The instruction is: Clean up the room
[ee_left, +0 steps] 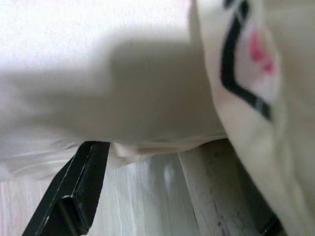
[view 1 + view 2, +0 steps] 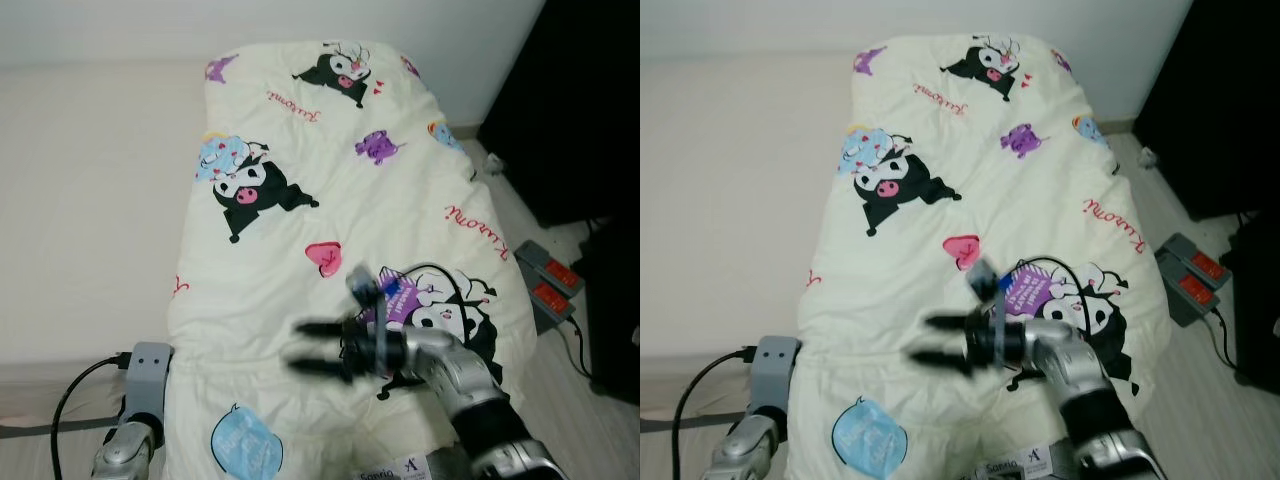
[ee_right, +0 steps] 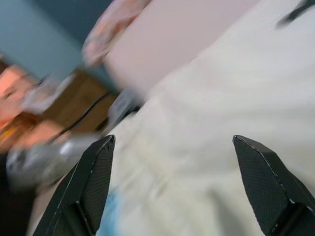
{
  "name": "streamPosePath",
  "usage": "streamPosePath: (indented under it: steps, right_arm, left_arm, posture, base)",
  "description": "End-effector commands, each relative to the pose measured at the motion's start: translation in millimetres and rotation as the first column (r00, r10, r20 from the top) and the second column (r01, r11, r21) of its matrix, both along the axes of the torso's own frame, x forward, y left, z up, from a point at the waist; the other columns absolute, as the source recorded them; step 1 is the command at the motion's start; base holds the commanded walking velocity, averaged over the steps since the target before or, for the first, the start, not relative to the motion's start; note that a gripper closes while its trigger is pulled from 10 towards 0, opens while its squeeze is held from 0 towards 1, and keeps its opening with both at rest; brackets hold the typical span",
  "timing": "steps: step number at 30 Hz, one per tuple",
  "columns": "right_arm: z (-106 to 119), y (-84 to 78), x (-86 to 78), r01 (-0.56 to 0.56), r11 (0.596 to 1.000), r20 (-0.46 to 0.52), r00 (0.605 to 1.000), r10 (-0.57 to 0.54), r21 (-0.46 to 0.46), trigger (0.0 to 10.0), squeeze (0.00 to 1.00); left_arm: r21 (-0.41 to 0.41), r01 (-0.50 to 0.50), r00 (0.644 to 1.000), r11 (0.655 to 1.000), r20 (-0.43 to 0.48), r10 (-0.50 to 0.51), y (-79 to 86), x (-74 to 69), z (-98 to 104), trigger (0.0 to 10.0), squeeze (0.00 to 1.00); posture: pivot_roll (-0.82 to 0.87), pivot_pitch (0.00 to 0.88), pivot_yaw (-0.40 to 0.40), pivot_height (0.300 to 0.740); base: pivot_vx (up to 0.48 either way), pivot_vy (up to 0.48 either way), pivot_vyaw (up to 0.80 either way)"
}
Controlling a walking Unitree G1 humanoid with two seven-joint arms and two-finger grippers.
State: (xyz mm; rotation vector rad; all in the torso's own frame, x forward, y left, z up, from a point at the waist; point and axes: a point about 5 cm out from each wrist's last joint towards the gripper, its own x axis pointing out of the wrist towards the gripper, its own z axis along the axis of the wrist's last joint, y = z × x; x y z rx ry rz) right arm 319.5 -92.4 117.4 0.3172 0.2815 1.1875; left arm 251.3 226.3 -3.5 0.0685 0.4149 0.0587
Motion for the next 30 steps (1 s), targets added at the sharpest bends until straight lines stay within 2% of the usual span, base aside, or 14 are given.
streamPosePath:
  steps: [1, 2, 4, 11, 13, 14, 16, 17, 18, 19, 21, 23, 26, 30]
  right_arm:
    - [-11, -4.2, 1.8, 0.140, 0.989, -0.071, 0.988, -0.137, 0.050, 10.0, 0.00]
    - [-11, -4.2, 1.8, 0.140, 0.989, -0.071, 0.988, -0.137, 0.050, 10.0, 0.00]
    - [-10, -2.6, 3.0, 0.220, 0.967, -0.104, 0.973, -0.207, 0.130, 10.0, 0.00]
    - [-26, 7.3, -0.3, 0.304, 0.943, -0.141, 0.948, -0.285, 0.136, 10.0, 0.00]
    - [-47, 3.0, -2.9, 0.378, 0.924, -0.181, 0.914, -0.364, 0.053, 10.0, 0.00]
    - [-47, 3.0, -2.9, 0.378, 0.924, -0.181, 0.914, -0.364, 0.053, 10.0, 0.00]
    - [-72, -7.5, -8.7, 0.455, 0.888, -0.222, 0.861, -0.457, -0.065, 10.0, 0.00]
    - [-72, -7.5, -8.7, 0.455, 0.888, -0.222, 0.861, -0.457, -0.065, 10.0, 0.00]
    - [-92, -17.5, -17.6, 0.491, 0.856, -0.243, 0.821, -0.517, -0.163, 10.0, 0.00]
    - [-92, -17.5, -17.6, 0.491, 0.856, -0.243, 0.821, -0.517, -0.163, 10.0, 0.00]
    - [-107, -25.0, -27.9, 0.503, 0.834, -0.261, 0.793, -0.550, -0.227, 10.0, 0.00]
    - [-111, -26.9, -31.0, 0.505, 0.829, -0.267, 0.787, -0.557, -0.242, 10.0, 0.00]
    - [-117, -28.8, -37.0, 0.510, 0.822, -0.284, 0.773, -0.567, -0.251, 10.0, 0.00]
    - [-119, -29.8, -38.1, 0.517, 0.817, -0.287, 0.767, -0.574, -0.255, 10.0, 0.00]
  left_arm:
    - [0.012, -0.032, 0.999, 0.999, -0.006, 0.032, 6.9, 0.8, -2, 10.0, 0.00]
    - [0.012, -0.032, 0.999, 0.999, -0.006, 0.032, 6.9, 0.8, -2, 10.0, 0.00]
    - [0.030, -0.045, 0.999, 0.999, -0.017, 0.046, 12.0, 1.7, -3, 10.0, 0.00]
    - [0.079, -0.079, 0.993, 0.994, -0.081, 0.086, 25.9, -2.4, -10, 10.0, 0.00]
    - [0.105, -0.111, 0.981, 0.988, -0.148, 0.126, 34.7, -13.9, -20, 10.0, 0.00]
    - [0.105, -0.111, 0.981, 0.988, -0.148, 0.126, 34.7, -13.9, -20, 10.0, 0.00]
    - [0.119, -0.138, 0.965, 0.983, -0.210, 0.160, 39.4, -26.0, -29, 10.0, 0.00]
    - [0.119, -0.138, 0.965, 0.983, -0.210, 0.160, 39.4, -26.0, -29, 10.0, 0.00]
    - [0.126, -0.154, 0.948, 0.980, -0.260, 0.182, 40.2, -37.3, -38, 10.0, 0.00]
    - [0.126, -0.154, 0.948, 0.980, -0.260, 0.182, 40.2, -37.3, -38, 10.0, 0.00]
    - [0.130, -0.159, 0.928, 0.979, -0.319, 0.194, 38.2, -51.5, -49, 10.0, 0.00]
    - [0.131, -0.160, 0.920, 0.978, -0.339, 0.196, 37.2, -56.5, -52, 10.0, 0.00]
    - [0.144, -0.147, 0.888, 0.979, -0.416, 0.195, 33.9, -75.5, -65, 10.0, 0.00]
    - [0.156, -0.132, 0.867, 0.979, -0.460, 0.190, 32.6, -87.2, -71, 10.0, 0.00]
  posture:
    - [0.06, 0.145, -0.012, 0.535]
    - [0.06, 0.145, -0.012, 0.535]
    - [0.06, 0.133, -0.010, 0.540]
    - [0.05, 0.092, -0.002, 0.560]
    - [0.04, 0.065, 0.001, 0.570]
    - [0.04, 0.065, 0.001, 0.570]
    - [0.03, 0.049, 0.001, 0.580]
    - [0.03, 0.049, 0.001, 0.580]
    - [0.03, 0.043, 0.002, 0.590]
    - [0.03, 0.043, 0.002, 0.590]
    - [0.02, 0.032, 0.004, 0.600]
    - [0.02, 0.032, 0.004, 0.605]
    - [0.01, 0.027, 0.009, 0.620]
    - [0.00, 0.021, 0.010, 0.630]
  base:
    - [0.000, 0.000, 0.00]
    - [0.000, 0.000, 0.00]
    - [0.000, 0.000, 0.00]
    - [0.000, 0.000, 0.00]
    - [0.000, 0.000, 0.00]
    - [0.000, 0.000, 0.00]
    - [0.000, 0.000, 0.00]
    - [0.000, 0.000, 0.00]
    - [0.000, 0.000, 0.00]
    - [0.000, 0.000, 0.00]
    - [0.000, 0.000, 0.00]
    - [0.000, 0.000, 0.00]
    - [0.000, 0.000, 0.00]
    - [0.000, 0.000, 0.00]
